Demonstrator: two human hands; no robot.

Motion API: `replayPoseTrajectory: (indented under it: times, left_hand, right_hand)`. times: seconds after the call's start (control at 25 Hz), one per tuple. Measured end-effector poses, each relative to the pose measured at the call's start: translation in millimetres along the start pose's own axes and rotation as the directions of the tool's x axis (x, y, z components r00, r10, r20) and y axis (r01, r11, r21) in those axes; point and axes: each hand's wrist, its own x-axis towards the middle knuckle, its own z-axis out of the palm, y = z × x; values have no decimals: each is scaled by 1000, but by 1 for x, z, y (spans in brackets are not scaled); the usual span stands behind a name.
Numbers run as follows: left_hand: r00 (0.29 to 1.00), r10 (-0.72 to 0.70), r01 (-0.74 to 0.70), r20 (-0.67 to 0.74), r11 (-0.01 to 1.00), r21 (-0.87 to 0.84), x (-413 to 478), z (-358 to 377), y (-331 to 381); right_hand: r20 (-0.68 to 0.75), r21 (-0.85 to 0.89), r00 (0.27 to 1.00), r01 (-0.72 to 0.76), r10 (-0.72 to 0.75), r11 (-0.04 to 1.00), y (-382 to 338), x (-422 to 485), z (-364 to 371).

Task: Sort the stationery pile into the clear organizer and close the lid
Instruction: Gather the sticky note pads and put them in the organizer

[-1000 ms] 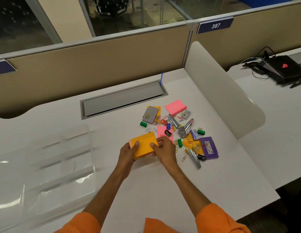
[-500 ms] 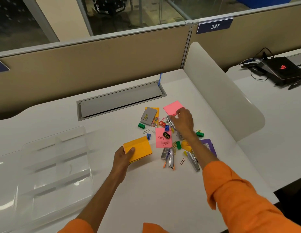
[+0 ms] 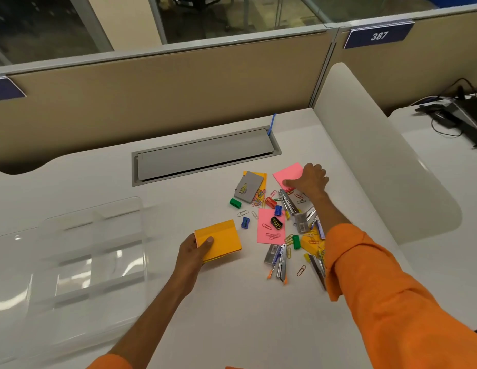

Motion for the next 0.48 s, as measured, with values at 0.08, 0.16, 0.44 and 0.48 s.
replayPoseTrajectory:
  times: [0.08,0.16,0.44,0.48]
  left_hand:
    - [1000,-9,9,-11,1000,-9,4,-2,-1]
    - [1000,-9,9,-20,1000,-16,8,-3,-4]
    - [1000,-29,29,0,1000,1,7,5,0]
    - [999,-32,32,-3,999,-5,7,6,0]
  right_hand:
    - [1,-6,1000,-29,29,1000,-1,4,2]
    - [24,5,997,-67,67,998,-1,9,2]
    - [97,108,992,-94,83,990,3,20,-2]
    - [88,134,994,-75,64,988,4,19,-2]
